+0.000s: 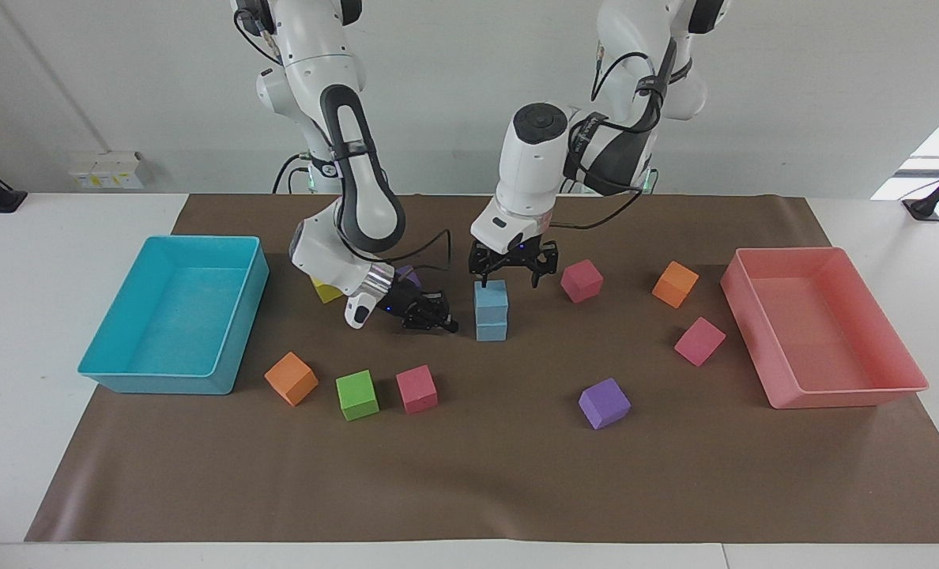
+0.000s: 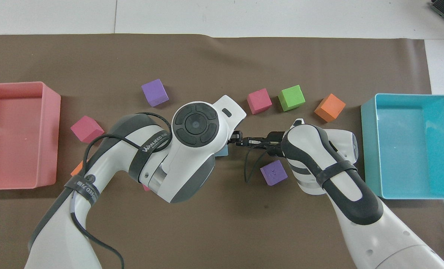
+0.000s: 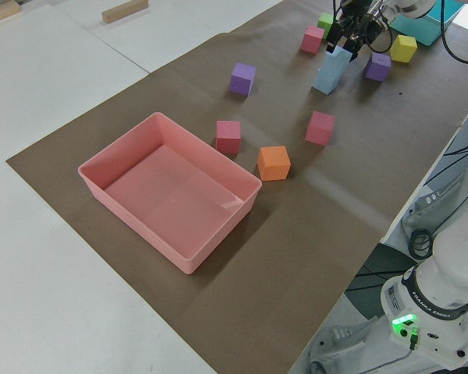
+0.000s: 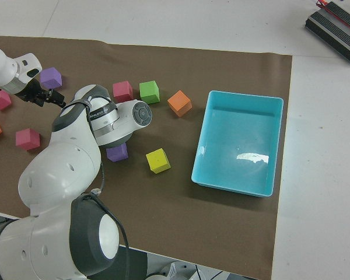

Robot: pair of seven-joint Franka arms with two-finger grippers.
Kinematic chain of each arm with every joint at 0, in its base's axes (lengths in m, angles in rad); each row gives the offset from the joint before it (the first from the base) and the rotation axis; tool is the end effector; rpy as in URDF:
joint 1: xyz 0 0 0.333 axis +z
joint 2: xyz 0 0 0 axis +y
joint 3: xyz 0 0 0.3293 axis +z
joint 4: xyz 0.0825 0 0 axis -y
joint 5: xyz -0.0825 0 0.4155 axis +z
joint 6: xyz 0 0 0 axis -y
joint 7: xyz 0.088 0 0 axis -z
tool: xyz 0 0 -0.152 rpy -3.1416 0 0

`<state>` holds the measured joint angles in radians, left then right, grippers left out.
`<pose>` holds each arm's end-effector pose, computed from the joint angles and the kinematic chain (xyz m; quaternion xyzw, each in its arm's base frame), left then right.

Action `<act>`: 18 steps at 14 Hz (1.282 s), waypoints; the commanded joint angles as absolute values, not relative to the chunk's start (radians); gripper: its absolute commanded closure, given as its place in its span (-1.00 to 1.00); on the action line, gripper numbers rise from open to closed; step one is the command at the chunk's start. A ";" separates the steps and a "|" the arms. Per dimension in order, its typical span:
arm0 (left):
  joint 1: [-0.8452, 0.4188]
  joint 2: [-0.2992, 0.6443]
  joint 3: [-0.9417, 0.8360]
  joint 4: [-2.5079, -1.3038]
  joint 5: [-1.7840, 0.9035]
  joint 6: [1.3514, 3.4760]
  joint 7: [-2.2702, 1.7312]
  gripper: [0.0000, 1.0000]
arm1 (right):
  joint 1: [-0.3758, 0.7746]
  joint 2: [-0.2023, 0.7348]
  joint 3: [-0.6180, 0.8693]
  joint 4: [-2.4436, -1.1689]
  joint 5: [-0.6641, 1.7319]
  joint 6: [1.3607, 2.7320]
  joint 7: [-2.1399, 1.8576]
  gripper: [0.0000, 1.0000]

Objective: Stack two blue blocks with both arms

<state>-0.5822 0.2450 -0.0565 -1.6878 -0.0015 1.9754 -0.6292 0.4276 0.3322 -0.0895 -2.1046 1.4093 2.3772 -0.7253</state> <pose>0.5408 -0.3990 0.4146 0.9997 -0.0035 0.0129 0.0188 0.5740 0.2451 0.2196 -0.9056 0.0229 -0.0655 0.4185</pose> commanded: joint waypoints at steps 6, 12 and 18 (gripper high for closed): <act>-0.277 0.019 -0.055 -1.810 0.003 1.853 -0.228 -1.00 | 0.405 0.244 -0.092 -2.102 1.119 2.396 -0.576 -1.00; -0.149 -0.038 -0.052 -1.721 0.000 1.610 -0.006 -1.00 | 0.388 0.160 -0.095 -2.097 0.674 2.373 -0.257 -1.00; -0.106 -0.023 -0.052 -1.686 0.003 1.719 -0.006 -1.00 | 0.305 0.138 -0.098 -1.935 0.301 2.041 0.013 -1.00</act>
